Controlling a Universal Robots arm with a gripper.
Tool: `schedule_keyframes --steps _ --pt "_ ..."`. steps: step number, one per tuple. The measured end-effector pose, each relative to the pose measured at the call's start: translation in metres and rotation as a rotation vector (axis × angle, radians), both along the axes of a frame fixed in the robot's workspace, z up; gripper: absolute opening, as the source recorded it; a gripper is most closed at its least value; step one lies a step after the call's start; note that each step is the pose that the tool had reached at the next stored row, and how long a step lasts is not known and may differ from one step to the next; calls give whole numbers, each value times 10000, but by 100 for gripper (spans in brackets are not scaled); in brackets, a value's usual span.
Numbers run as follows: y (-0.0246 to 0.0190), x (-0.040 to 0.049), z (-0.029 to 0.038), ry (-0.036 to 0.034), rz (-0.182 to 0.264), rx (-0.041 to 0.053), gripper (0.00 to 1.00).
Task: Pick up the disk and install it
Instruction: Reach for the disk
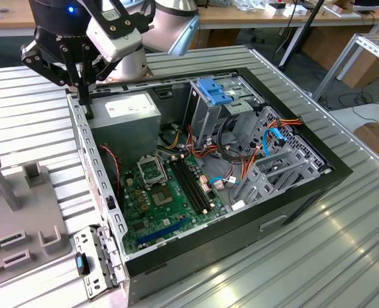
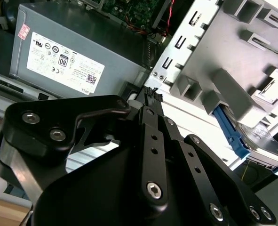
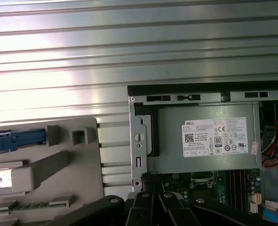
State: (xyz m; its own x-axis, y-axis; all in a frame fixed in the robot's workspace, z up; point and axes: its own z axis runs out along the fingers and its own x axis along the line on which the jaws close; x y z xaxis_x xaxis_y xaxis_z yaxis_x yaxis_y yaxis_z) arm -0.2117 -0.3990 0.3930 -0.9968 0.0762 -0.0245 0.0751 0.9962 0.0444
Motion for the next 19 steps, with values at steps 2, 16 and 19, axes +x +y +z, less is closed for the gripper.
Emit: schedule_keyframes --steps 2,16,19 --pt "0 -3 0 1 0 0 11" --pt "0 -73 0 0 -1 0 11" --pt "0 -98 0 0 0 0 11"
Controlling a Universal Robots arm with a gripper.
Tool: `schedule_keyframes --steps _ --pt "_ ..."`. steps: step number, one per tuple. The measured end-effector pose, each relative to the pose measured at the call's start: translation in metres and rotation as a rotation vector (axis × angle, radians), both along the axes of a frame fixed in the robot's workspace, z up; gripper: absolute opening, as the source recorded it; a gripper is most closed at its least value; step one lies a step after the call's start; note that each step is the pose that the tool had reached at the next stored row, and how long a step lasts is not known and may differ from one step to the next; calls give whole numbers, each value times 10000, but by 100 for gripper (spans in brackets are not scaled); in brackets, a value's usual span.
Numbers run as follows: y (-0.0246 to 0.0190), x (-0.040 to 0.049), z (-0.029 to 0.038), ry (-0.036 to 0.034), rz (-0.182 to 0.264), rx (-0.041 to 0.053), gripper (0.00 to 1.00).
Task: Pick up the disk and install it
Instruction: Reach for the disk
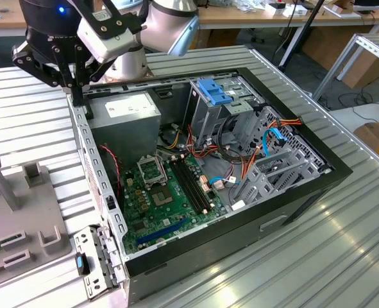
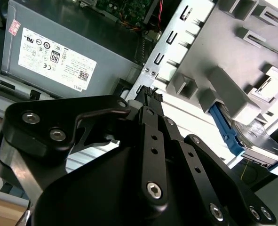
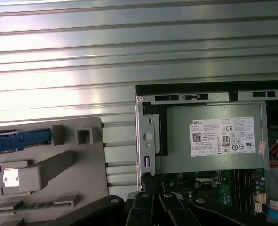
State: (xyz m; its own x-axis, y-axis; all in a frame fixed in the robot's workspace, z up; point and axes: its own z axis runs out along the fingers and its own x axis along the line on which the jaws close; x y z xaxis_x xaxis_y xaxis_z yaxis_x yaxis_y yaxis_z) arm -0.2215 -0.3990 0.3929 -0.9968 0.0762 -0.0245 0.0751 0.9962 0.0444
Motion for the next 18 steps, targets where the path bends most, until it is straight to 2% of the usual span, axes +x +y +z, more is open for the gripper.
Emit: schedule_keyframes --steps 6,18 --pt "0 -145 -2 0 0 0 11" --pt "0 -290 -3 0 0 0 11"
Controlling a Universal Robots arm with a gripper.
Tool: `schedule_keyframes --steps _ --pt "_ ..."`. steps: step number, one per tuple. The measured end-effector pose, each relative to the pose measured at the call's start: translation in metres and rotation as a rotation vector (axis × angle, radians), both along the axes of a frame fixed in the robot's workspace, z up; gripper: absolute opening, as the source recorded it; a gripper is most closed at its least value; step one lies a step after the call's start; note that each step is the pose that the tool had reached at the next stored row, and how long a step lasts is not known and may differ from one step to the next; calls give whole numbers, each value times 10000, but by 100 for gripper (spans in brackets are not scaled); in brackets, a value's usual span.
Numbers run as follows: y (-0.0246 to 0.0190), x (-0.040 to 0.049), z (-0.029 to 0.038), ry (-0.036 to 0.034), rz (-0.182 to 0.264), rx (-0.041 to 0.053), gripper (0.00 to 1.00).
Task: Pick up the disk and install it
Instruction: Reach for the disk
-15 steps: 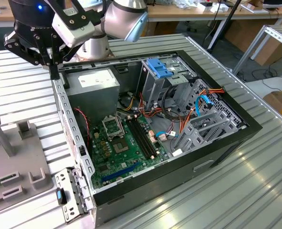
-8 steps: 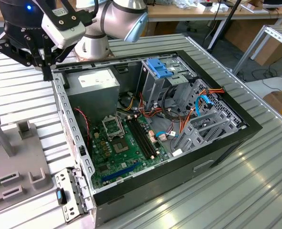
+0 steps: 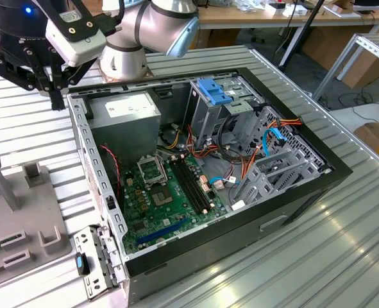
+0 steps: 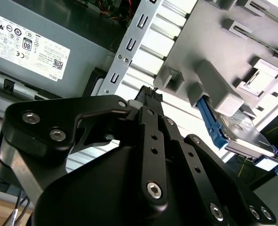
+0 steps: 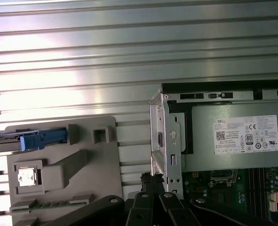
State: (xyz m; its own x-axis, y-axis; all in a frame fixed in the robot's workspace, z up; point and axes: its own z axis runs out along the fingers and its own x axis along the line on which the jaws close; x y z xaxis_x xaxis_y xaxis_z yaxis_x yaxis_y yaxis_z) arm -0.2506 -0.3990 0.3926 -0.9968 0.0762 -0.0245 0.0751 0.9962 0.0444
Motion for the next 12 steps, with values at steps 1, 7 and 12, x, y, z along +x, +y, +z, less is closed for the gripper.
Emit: schedule_keyframes --steps 1,7,12 --pt "0 -10 0 0 0 -1 11" --pt "0 -92 0 0 0 0 11" --pt "0 -114 0 0 0 0 11"
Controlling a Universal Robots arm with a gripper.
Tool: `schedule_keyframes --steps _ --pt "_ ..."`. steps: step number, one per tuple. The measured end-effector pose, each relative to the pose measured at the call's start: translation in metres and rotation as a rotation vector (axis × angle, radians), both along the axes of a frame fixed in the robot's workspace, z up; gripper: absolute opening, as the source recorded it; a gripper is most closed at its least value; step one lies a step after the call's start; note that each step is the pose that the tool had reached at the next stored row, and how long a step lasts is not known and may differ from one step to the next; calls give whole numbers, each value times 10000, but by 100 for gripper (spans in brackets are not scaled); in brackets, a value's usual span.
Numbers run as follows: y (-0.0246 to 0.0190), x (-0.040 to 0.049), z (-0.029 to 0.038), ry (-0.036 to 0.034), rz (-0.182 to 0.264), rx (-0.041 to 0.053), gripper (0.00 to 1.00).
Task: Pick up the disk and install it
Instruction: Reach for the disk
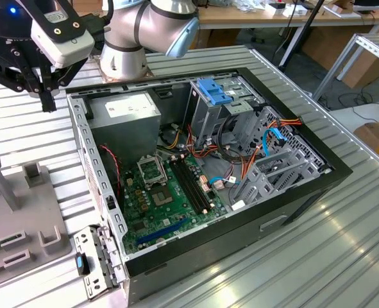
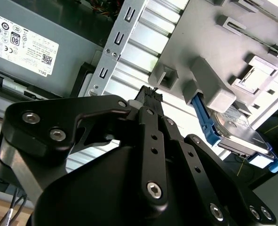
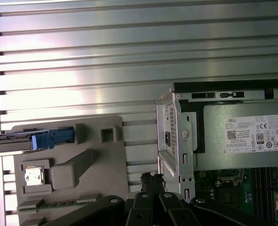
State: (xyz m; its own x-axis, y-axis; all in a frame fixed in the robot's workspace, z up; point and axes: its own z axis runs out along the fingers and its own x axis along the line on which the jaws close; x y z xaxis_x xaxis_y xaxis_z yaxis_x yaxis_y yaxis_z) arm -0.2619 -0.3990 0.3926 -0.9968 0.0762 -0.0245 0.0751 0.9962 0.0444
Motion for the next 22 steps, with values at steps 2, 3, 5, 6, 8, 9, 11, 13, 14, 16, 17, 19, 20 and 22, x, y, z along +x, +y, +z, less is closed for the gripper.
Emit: schedule_keyframes --steps 2,3,5,6,8,9,11,13,14,16,17,19,20,22 --pt "0 -1 0 0 0 0 11" --pt "0 -1 0 0 0 0 11" --pt "0 -5 0 -1 -1 0 11" --pt "0 -14 0 1 -2 -1 11" --pt "0 -16 0 0 0 0 11" --pt "0 -18 0 0 0 0 11" --pt "0 -18 0 0 0 0 11" --pt "0 -19 0 0 0 0 11" --pt "0 -19 0 0 0 0 11" --pt "0 -19 0 0 0 0 11" --pt "0 -19 0 0 0 0 11" --pt "0 -20 0 -1 0 0 11" --pt "0 -28 0 0 -3 0 11" --pt "0 -63 0 0 -1 -1 11"
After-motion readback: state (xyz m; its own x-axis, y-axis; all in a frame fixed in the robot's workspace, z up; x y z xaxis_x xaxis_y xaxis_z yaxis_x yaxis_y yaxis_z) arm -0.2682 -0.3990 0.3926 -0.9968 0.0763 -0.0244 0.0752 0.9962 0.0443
